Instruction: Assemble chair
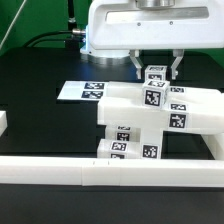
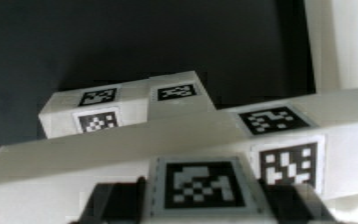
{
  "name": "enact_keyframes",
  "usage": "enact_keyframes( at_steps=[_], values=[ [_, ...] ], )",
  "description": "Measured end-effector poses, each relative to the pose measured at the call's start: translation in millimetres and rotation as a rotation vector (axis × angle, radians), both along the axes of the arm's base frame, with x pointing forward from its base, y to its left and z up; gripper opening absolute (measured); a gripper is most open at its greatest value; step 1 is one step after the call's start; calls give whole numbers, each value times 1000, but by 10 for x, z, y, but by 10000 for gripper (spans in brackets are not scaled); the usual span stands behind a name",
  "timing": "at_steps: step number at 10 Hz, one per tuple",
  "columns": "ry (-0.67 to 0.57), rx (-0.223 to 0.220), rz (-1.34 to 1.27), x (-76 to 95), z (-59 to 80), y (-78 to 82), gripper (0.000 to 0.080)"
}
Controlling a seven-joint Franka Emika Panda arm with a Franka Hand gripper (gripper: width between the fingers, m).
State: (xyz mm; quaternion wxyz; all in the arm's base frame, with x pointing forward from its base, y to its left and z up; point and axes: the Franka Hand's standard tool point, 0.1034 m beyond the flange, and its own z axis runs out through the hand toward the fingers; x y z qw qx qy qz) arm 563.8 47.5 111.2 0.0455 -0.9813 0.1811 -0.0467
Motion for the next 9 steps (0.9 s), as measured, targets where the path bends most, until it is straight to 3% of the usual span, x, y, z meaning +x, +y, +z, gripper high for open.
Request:
enact_keyframes(
  at_steps=[3, 6, 8, 9],
  values=[
    [14, 29, -242, 21, 0, -2, 285],
    [13, 35, -234, 22, 1, 3, 294],
    [4, 22, -94, 35, 17, 34, 615],
    [-1, 16, -39, 35, 17, 32, 615]
  ],
)
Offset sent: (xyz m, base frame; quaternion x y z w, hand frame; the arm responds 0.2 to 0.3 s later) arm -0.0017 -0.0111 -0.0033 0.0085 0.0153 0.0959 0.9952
